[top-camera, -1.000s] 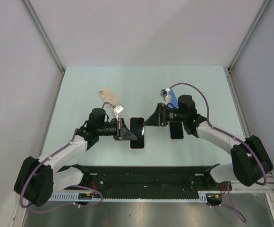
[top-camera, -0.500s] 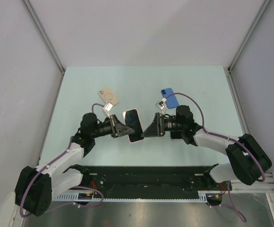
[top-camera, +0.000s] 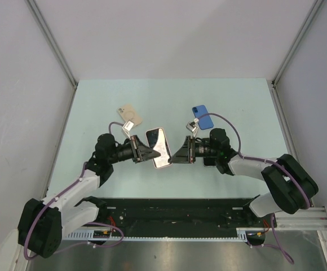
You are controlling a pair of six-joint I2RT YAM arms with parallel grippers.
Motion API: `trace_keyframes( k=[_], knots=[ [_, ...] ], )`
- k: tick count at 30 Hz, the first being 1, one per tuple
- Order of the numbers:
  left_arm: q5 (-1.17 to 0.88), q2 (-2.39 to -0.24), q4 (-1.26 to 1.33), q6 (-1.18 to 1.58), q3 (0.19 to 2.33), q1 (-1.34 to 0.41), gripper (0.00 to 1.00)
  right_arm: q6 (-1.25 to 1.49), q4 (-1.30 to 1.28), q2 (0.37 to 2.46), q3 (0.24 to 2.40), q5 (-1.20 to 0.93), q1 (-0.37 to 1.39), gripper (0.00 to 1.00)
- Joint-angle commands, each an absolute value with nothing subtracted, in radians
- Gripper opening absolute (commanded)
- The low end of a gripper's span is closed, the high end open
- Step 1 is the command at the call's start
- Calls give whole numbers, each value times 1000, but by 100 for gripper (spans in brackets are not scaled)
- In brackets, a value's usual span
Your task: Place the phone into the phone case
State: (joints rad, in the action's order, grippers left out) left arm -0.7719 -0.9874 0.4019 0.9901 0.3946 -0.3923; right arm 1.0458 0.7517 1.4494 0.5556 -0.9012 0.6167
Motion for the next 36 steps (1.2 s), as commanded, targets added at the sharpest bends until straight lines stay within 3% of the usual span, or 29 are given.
trace_keyframes(
  k=[1, 3, 11, 14, 15, 18, 26, 34, 36],
  knots=[
    [-686, -1008, 258, 804, 454, -383, 0, 1114, 896, 1448, 560, -900, 624, 4],
    [-667, -1012, 236, 770, 453, -383, 0, 1134, 920, 1457, 561, -897, 629, 0],
    [-656, -988, 163, 700, 471, -383, 3, 1163, 920, 1500, 560, -871, 627, 0],
    [-626, -966, 86, 664, 509, -383, 47, 1114, 856, 1477, 561, -848, 620, 0],
    [-615, -954, 63, 652, 517, -382, 66, 1095, 792, 1462, 563, -841, 614, 0],
    [-568, -940, -4, 624, 545, -377, 80, 1031, 666, 1447, 566, -838, 569, 0],
    [-494, -922, -106, 614, 551, -350, 88, 861, 379, 1385, 569, -793, 445, 0],
    [-353, -1037, -313, 552, 617, -256, 93, 796, 287, 1474, 572, -753, 391, 0],
    [-344, -1040, -307, 555, 609, -224, 100, 784, 265, 1489, 572, -736, 388, 0]
  ],
)
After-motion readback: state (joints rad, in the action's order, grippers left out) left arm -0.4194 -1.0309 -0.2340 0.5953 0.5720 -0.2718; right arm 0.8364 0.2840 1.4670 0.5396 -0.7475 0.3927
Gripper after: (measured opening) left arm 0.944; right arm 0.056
